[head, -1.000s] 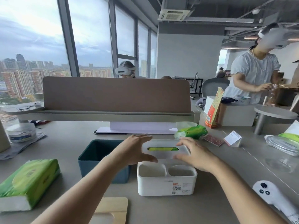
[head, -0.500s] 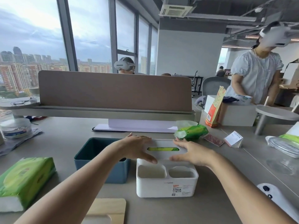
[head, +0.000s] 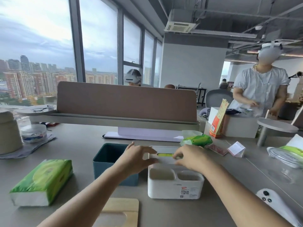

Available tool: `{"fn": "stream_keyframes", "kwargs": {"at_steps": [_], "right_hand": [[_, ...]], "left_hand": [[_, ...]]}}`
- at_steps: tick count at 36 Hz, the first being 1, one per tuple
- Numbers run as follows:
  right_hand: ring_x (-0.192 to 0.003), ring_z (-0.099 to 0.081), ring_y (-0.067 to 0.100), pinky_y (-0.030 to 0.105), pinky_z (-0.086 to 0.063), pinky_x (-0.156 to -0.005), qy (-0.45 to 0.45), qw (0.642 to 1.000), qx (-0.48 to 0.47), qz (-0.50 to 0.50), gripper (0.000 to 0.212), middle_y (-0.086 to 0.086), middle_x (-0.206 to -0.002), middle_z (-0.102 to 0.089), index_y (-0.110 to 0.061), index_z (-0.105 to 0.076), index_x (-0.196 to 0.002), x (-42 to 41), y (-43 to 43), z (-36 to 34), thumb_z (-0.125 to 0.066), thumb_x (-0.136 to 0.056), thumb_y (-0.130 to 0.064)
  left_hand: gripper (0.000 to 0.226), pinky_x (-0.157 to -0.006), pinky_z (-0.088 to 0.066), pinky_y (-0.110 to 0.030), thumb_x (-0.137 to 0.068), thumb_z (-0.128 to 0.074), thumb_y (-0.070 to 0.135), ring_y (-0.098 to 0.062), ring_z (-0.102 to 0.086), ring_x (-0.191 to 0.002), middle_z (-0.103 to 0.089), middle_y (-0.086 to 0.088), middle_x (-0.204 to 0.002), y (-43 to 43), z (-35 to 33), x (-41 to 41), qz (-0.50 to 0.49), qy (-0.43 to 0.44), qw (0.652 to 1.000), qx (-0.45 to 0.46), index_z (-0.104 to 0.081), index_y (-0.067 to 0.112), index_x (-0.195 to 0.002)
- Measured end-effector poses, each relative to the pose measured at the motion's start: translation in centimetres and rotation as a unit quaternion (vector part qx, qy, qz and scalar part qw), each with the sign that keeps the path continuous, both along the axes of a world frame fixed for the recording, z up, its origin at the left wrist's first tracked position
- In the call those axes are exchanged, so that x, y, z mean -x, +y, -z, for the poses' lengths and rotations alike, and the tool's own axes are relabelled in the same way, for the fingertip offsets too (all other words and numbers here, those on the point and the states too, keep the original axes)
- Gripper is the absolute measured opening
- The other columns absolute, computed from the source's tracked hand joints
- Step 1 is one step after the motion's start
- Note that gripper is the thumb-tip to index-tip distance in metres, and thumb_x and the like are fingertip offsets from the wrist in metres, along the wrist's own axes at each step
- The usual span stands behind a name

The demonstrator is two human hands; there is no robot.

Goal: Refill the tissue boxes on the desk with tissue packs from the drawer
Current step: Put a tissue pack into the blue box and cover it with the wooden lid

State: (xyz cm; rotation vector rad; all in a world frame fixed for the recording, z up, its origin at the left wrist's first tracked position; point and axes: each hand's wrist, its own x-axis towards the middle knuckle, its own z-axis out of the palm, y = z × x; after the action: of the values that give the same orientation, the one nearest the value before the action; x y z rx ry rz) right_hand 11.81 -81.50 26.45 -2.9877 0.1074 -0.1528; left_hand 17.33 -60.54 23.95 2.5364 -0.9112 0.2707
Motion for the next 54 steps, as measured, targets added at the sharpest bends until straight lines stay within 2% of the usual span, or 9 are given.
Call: {"fn": "stream_keyframes", "kwargs": {"at_steps": [2,6,13,22,30,36,44,50,54], "right_hand": [[-0.103,-0.065,0.015,0.035,-0.052,-0.091,-0.037,0.999,-0.027,-0.008,0.034,-0.009,-0.117,-0.07,-0.033,-0.069,-0.112,0.1,1.8,-0.3,-0.072,-0.08,-0.041],[-0.103,-0.064,0.014,0.035,-0.052,-0.089,-0.08,0.991,-0.089,-0.065,0.032,-0.011,-0.115,-0.071,-0.031,-0.069,-0.112,-0.4,6.7,-1.5,-0.072,-0.081,-0.036],[-0.103,-0.062,0.012,0.031,-0.05,-0.088,-0.092,0.973,-0.131,-0.167,0.036,-0.012,-0.114,-0.069,-0.031,-0.065,-0.116,-2.8,16.5,-1.3,-0.071,-0.081,-0.036],[-0.112,-0.058,0.016,0.026,-0.044,-0.094,-0.034,0.938,-0.2,-0.279,0.044,-0.002,-0.128,-0.061,-0.021,-0.056,-0.13,-6.7,28.2,2.3,-0.066,-0.088,-0.03],[-0.126,-0.051,0.027,0.033,-0.039,-0.104,0.017,0.946,-0.183,-0.268,0.047,0.007,-0.141,-0.053,-0.018,-0.05,-0.136,-10.6,34.9,5.7,-0.056,-0.092,-0.036],[-0.122,-0.054,0.029,0.035,-0.044,-0.1,0.056,0.954,-0.199,-0.216,0.049,0.012,-0.135,-0.058,-0.017,-0.05,-0.134,-12.4,35.8,7.8,-0.048,-0.094,-0.045],[-0.116,-0.057,0.03,0.033,-0.045,-0.093,0.048,0.951,-0.225,-0.206,0.049,0.011,-0.128,-0.062,-0.016,-0.054,-0.128,-11.7,35.6,7.7,-0.057,-0.089,-0.046],[-0.107,-0.06,0.026,0.033,-0.048,-0.09,0.042,0.94,-0.259,-0.216,0.047,0.006,-0.12,-0.066,-0.018,-0.059,-0.121,-10.5,35.7,7.0,-0.068,-0.083,-0.044],[-0.1,-0.061,0.024,0.032,-0.048,-0.085,0.003,0.941,-0.255,-0.223,0.048,0.004,-0.118,-0.066,-0.019,-0.055,-0.123,-9.5,35.7,6.1,-0.069,-0.083,-0.041]], "left_hand": [[0.036,-0.104,-0.044,-0.034,-0.085,-0.063,0.048,-0.008,-0.063,-0.105,-0.067,0.017,-0.12,2.2,-0.5,0.5,-0.023,-0.005,0.998,0.059,-0.066,0.035,-0.118],[0.027,-0.09,-0.054,-0.033,-0.084,-0.068,0.036,-0.012,-0.066,-0.097,-0.072,0.011,-0.11,7.0,-1.1,0.7,-0.079,0.0,0.992,0.094,-0.069,0.031,-0.111],[0.031,-0.094,-0.049,-0.026,-0.082,-0.07,0.038,-0.005,-0.065,-0.102,-0.07,0.018,-0.11,16.6,-0.8,1.9,-0.209,-0.028,0.97,0.117,-0.067,0.035,-0.113],[0.064,-0.099,-0.043,-0.039,-0.068,-0.08,0.039,-0.022,-0.051,-0.117,-0.06,0.006,-0.125,26.0,5.3,4.7,-0.399,-0.023,0.882,0.25,-0.055,0.033,-0.126],[0.11,-0.107,-0.034,-0.037,-0.055,-0.078,0.062,-0.022,-0.039,-0.13,-0.042,0.001,-0.143,26.7,7.6,4.9,-0.442,0.034,0.856,0.266,-0.029,0.027,-0.147],[0.12,-0.108,-0.029,-0.04,-0.049,-0.071,0.076,-0.022,-0.035,-0.134,-0.036,0.005,-0.147,26.4,7.7,4.4,-0.459,0.09,0.854,0.228,-0.021,0.031,-0.149],[0.098,-0.103,-0.04,-0.034,-0.048,-0.08,0.065,-0.021,-0.048,-0.119,-0.052,-0.001,-0.123,28.2,8.3,4.9,-0.45,0.116,0.839,0.285,-0.046,0.026,-0.131],[0.132,-0.101,-0.048,-0.042,-0.03,-0.083,0.057,-0.02,-0.064,-0.11,-0.052,0.002,-0.137,30.0,8.9,5.9,-0.402,0.157,0.794,0.428,-0.034,0.017,-0.146],[0.128,-0.095,-0.053,-0.039,-0.042,-0.09,0.029,-0.019,-0.067,-0.1,-0.044,0.0,-0.146,29.9,8.1,6.0,-0.355,0.143,0.776,0.501,-0.023,0.01,-0.15]]}}
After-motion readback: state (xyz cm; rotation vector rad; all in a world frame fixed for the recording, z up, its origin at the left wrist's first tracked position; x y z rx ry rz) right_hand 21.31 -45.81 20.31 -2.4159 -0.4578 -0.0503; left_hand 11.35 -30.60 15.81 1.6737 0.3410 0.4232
